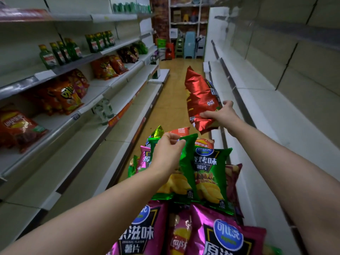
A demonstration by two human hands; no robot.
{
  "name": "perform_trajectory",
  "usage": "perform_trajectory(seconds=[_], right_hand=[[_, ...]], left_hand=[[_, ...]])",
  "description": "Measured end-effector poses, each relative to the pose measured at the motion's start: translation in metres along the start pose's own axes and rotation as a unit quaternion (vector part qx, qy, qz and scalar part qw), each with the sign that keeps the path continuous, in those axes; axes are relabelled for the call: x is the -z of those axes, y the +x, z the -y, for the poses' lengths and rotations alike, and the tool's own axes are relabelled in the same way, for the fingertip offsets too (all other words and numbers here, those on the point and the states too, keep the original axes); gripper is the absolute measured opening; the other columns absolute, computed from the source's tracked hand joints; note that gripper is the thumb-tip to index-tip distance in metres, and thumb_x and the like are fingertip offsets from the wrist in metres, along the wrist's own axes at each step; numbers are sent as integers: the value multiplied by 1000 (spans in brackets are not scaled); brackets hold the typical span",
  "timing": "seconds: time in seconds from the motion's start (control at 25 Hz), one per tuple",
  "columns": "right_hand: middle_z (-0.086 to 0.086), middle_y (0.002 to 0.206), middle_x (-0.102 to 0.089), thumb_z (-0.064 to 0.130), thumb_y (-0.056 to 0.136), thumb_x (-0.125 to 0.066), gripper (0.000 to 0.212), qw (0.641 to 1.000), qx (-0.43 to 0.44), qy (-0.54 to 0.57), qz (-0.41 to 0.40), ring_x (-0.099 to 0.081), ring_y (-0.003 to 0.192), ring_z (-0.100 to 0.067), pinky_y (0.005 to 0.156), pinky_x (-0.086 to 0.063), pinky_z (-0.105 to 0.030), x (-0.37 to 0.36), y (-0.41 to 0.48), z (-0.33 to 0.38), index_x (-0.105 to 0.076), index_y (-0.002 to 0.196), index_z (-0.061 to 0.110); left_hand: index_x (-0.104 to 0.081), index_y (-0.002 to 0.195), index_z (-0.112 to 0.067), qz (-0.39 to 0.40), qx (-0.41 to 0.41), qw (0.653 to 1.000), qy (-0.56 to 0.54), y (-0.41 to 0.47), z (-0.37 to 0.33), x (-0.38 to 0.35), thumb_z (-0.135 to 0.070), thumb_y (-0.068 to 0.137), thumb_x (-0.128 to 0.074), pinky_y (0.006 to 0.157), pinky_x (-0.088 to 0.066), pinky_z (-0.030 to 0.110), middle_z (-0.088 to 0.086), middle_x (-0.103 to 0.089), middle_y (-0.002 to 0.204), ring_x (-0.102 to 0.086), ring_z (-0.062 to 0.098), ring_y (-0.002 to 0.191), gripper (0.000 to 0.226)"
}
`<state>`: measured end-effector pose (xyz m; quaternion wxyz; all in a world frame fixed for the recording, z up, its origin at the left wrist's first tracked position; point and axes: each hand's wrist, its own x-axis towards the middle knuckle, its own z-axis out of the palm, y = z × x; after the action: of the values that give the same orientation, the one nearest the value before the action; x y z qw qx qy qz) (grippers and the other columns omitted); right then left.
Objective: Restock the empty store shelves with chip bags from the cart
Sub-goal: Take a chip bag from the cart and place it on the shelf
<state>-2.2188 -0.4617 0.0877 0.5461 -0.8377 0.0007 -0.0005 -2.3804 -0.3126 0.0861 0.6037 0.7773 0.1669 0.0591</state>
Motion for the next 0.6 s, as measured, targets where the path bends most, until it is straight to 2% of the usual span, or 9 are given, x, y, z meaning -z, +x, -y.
perform_trajectory(seconds=[0.16,0.24,0.32,0.4,0.48,0.52,0.6], right_hand=[[-4,113,-50,17,62,-84,88,994,64,87,-11,-54,99,-17,91,-44,-32,27,-73,41,-29,129,5],[-11,108,-60,21,47,-86,90,974,67,201,81,-61,89,-22,86,-47,-37,35,-121,59,-44,124,2],[-16,103,-66,26,42,-85,73,941,47,285,178,-65,87,-28,86,-51,-41,39,-170,65,-64,109,4],[-17,96,-69,32,36,-89,66,919,13,325,225,-67,84,-30,84,-53,-42,33,-222,69,-73,95,7],[-13,85,-72,33,29,-92,63,906,3,360,221,-70,73,-24,70,-58,-33,21,-269,71,-76,84,7],[-13,85,-72,33,30,-91,64,908,8,366,204,-70,72,-22,68,-58,-30,15,-288,74,-76,86,6],[-15,97,-70,34,33,-91,83,939,15,311,146,-69,77,-22,71,-56,-29,2,-323,90,-67,107,3]], left_hand=[[-47,127,-12,36,-15,999,-8,-25,-13,16,-35,94,-53,92,-45,35,5,-55,118,-54,19,103,40],[-40,135,-12,58,-27,997,-37,-44,-18,29,-41,94,-51,98,-40,32,3,-51,125,-50,16,109,52],[-33,142,-12,76,-47,994,-61,-68,-22,47,-47,92,-50,106,-36,35,3,-47,135,-45,15,117,64],[-29,145,-13,97,-57,990,-83,-95,-21,70,-52,90,-50,110,-33,38,2,-43,141,-43,16,126,71],[-33,142,-12,114,-76,985,-100,-122,-19,96,-51,89,-51,109,-33,35,1,-45,138,-44,16,124,69],[-36,139,-11,117,-90,983,-107,-135,-18,108,-50,89,-53,107,-34,34,2,-47,134,-46,15,121,66],[-44,130,-15,135,-109,977,-128,-160,-18,127,-50,87,-58,103,-40,33,4,-53,128,-51,17,116,58]])
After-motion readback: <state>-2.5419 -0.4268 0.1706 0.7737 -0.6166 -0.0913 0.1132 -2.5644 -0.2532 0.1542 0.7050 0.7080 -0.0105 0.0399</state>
